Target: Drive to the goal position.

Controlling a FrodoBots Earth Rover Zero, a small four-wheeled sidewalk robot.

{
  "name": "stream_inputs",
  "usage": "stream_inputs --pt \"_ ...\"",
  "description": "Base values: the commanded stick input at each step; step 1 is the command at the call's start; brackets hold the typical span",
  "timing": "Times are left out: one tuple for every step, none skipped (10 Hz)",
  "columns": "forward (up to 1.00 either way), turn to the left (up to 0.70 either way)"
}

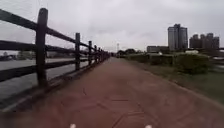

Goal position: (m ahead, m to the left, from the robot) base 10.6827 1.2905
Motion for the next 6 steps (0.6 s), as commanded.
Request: stream_inputs --pt "1.0 -0.4" --pt "1.0 -0.32" --pt "1.0 -0.14" --pt "1.0 0.0" --pt "1.0 0.0" --pt "1.0 0.0"
